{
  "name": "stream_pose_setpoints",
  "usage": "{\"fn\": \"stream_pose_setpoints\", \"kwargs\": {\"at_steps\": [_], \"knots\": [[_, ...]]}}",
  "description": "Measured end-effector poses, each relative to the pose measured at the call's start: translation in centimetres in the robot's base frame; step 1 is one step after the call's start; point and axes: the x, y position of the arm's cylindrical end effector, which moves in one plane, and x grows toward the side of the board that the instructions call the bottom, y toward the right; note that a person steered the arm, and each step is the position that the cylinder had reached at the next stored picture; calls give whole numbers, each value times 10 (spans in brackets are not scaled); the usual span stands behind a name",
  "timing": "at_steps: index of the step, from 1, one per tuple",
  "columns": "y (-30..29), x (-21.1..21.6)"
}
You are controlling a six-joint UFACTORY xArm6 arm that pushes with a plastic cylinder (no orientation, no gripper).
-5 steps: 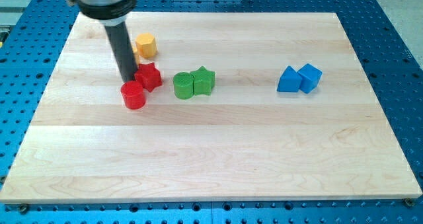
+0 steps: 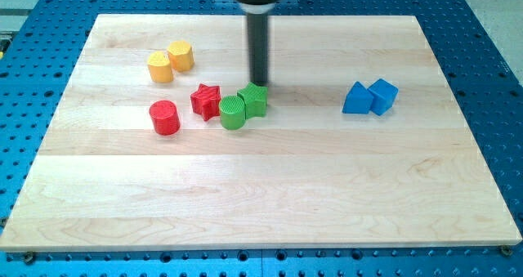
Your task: Place the triangle into the cube
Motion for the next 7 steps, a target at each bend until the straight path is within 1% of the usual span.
{"fn": "stream_pose_setpoints", "kwargs": {"at_steps": [2,3,4,5,6,7], "knots": [[-24,38],[39,4],[146,-23],[210,-11],[218,66],[153,67]]}}
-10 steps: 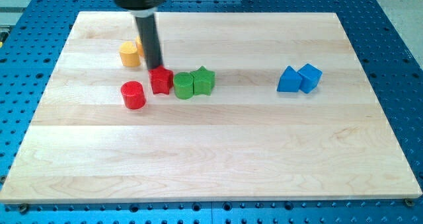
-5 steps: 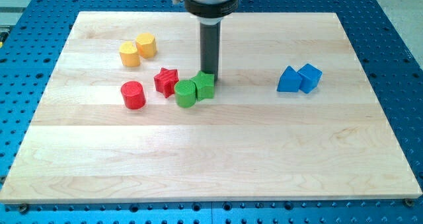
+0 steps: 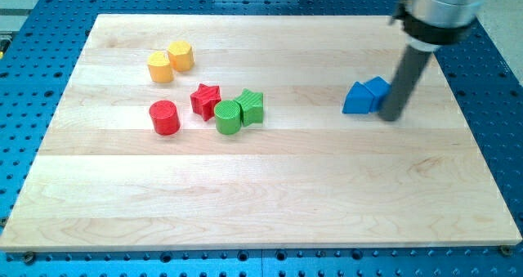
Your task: Place the triangle into the cube
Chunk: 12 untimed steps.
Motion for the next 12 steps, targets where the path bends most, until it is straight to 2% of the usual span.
{"fn": "stream_pose_setpoints", "kwargs": {"at_steps": [2,3,4,5,6,9,11,12], "knots": [[-24,-90],[-34,-97],[-90,-50],[-102,-10],[-71,36],[-20,-45],[37,-56],[8,-83]]}}
